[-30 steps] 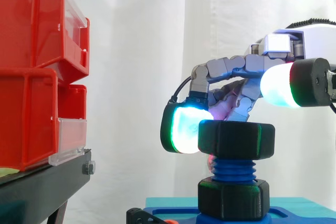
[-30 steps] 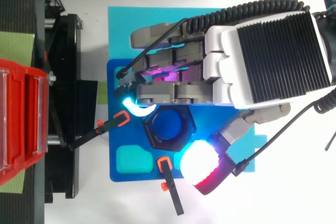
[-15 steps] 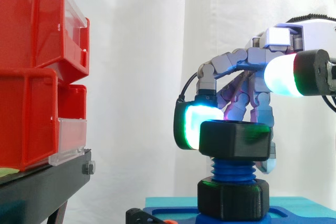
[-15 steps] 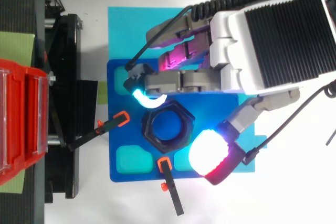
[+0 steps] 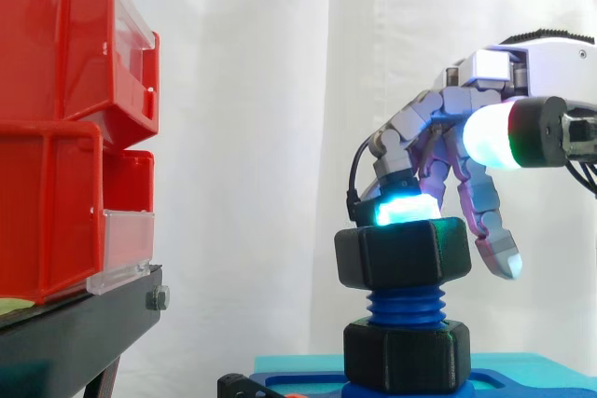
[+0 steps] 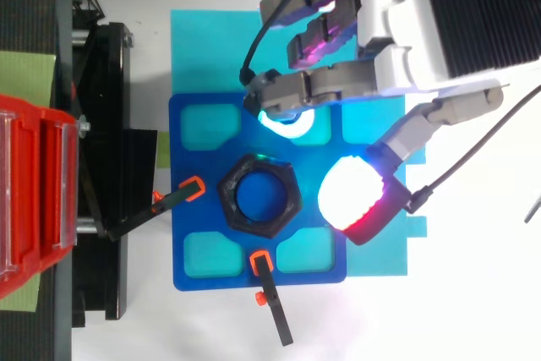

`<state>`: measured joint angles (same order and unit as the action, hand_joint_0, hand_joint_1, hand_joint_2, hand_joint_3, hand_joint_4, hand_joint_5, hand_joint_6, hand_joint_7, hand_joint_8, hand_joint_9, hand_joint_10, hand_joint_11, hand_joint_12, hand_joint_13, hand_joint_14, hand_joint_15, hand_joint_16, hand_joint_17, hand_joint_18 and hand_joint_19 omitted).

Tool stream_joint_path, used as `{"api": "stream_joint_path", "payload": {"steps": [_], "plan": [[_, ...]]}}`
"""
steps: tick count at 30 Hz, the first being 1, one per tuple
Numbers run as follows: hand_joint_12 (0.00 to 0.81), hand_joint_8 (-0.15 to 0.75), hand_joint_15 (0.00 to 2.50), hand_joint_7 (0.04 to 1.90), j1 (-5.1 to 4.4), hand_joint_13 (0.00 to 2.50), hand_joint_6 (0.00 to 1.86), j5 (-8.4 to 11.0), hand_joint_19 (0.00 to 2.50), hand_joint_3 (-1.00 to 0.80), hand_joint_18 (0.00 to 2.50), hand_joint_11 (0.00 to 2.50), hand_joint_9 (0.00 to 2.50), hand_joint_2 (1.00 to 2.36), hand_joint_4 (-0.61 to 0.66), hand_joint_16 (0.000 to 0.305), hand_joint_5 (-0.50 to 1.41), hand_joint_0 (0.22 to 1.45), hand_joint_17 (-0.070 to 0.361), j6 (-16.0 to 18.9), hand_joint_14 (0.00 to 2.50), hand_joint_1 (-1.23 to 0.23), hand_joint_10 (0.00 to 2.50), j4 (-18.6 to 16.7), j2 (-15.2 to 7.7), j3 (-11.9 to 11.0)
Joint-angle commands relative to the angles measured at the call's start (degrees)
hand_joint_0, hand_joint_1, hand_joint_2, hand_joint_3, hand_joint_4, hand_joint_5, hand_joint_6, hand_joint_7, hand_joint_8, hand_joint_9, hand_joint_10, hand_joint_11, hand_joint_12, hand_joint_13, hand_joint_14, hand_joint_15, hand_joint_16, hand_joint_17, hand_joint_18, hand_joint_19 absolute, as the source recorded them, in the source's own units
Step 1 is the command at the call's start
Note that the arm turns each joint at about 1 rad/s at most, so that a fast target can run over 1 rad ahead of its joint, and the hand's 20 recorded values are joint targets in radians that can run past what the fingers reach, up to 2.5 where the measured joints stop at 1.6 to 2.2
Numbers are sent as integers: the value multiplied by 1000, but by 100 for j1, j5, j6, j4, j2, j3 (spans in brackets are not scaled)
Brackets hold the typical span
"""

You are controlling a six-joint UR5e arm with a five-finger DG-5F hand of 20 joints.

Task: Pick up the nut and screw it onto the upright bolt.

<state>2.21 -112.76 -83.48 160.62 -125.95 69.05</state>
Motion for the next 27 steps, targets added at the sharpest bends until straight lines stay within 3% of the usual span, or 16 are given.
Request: {"api": "stream_joint_path", "payload": {"steps": [1,5,8,13,20,21,22,25,27], "plan": [[125,259,0,1186,60,1223,663,-79,5,-500,857,243,1756,1000,73,3,59,545,6,-10,1,-211,9,75,0,-111],[150,274,0,1513,148,1153,513,-202,0,-500,776,211,1632,1000,144,6,61,540,13,-186,0,-198,8,734,0,-665],[167,279,0,1440,148,1078,504,-194,0,-500,729,213,1556,1000,161,9,27,537,20,-256,0,-188,8,866,0,-806],[190,278,5,1131,87,1024,505,-150,86,-500,712,191,1434,1000,232,18,-25,531,40,-282,0,-175,7,840,-17,-815],[196,265,0,950,7,959,504,-150,148,-500,716,142,1338,1000,256,23,-56,529,52,-133,1,-161,7,374,-220,-771],[207,252,0,904,7,899,504,-150,151,-500,662,94,1280,1000,250,25,-61,527,55,-133,0,-158,3,374,-220,-771],[226,231,0,833,-28,684,503,-150,84,-500,409,0,1138,1000,234,26,-73,521,58,-80,0,-152,0,295,-255,-779],[262,213,0,731,-142,390,502,-71,0,-500,44,0,881,1000,220,28,-89,513,62,-45,0,-137,0,260,-255,-735],[273,195,0,697,-203,287,502,70,0,-500,0,0,761,1000,210,29,-98,509,66,-45,0,-131,0,286,-255,-727]]}}
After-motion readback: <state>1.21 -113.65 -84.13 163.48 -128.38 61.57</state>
